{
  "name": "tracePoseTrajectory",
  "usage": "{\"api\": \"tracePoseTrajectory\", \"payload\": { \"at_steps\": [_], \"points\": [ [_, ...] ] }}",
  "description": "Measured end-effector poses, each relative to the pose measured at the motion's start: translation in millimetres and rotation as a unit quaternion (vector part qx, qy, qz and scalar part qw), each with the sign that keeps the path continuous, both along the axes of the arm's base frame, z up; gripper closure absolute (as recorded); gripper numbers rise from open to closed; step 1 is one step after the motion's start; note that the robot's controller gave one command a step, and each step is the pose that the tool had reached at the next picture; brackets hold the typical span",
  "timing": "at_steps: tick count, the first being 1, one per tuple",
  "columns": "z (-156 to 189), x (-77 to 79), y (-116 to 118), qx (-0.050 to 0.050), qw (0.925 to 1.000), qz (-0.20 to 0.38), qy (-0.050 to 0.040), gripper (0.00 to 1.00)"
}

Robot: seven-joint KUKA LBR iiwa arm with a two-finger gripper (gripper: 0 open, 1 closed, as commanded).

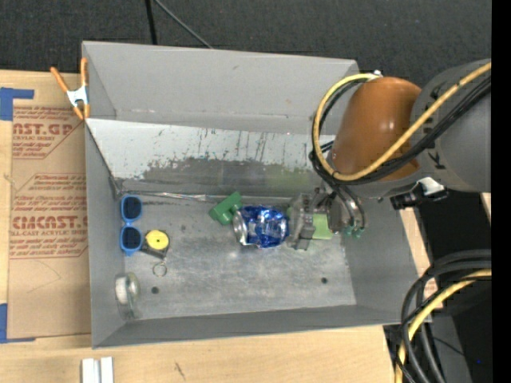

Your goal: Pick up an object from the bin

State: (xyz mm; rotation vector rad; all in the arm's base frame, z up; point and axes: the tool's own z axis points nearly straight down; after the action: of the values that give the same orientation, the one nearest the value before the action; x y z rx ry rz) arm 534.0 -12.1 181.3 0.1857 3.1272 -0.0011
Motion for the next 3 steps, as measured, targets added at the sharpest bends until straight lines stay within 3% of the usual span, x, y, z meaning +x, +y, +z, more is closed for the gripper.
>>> {"api": "tracePoseTrajectory", "payload": {
  "at_steps": [1,2,3],
  "points": [
    [-4.7,-1.7,1.1,0.0,1.0,0.001,0.0044,0.0],
    [-78.0,52.9,49.5,0.001,0.9987,0.051,0.0048,0.0],
    [-109.8,53.4,25.6,0.001,0.9999,-0.012,0.0049,0.0]
  ]
}}
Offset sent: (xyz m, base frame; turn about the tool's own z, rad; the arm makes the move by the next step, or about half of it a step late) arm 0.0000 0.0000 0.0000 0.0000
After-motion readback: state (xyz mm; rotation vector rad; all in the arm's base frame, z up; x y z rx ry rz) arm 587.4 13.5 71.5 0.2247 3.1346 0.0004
